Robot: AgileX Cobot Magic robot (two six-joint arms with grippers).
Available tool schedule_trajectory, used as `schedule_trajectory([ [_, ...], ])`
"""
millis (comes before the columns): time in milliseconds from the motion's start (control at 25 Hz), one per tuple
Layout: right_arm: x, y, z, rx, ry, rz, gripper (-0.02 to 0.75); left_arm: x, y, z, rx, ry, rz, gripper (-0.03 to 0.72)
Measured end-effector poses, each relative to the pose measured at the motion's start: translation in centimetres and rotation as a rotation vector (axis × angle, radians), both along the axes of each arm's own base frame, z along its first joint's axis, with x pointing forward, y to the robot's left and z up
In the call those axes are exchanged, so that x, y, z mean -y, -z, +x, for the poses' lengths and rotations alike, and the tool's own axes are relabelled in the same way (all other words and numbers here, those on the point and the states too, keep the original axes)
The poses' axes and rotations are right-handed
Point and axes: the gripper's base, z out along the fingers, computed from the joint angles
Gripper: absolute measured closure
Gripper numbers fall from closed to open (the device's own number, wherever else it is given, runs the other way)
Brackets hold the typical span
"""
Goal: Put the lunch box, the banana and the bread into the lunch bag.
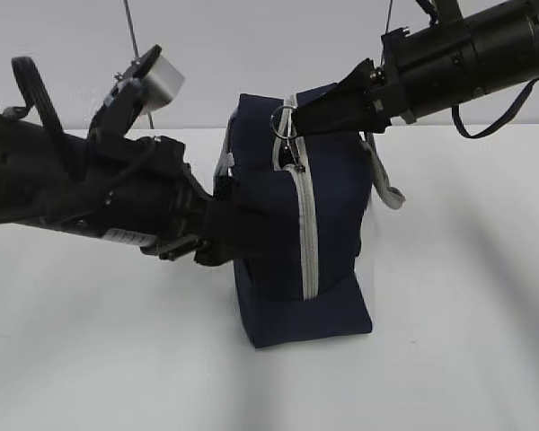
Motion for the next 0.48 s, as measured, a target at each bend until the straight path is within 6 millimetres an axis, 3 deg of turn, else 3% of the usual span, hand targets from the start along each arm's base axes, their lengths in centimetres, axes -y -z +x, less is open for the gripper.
schedule_trajectory([
  [240, 0.0, 0.0, 0.0, 0.0, 0.0, 0.0, 0.754, -0.6, 1.4, -0.2, -0.035, -0.056, 0.03, 0.195],
  [480, 0.0, 0.0, 0.0, 0.0, 0.001, 0.002, 0.754, -0.8, 1.1, 0.8, -0.103, -0.243, -0.07, 0.195],
])
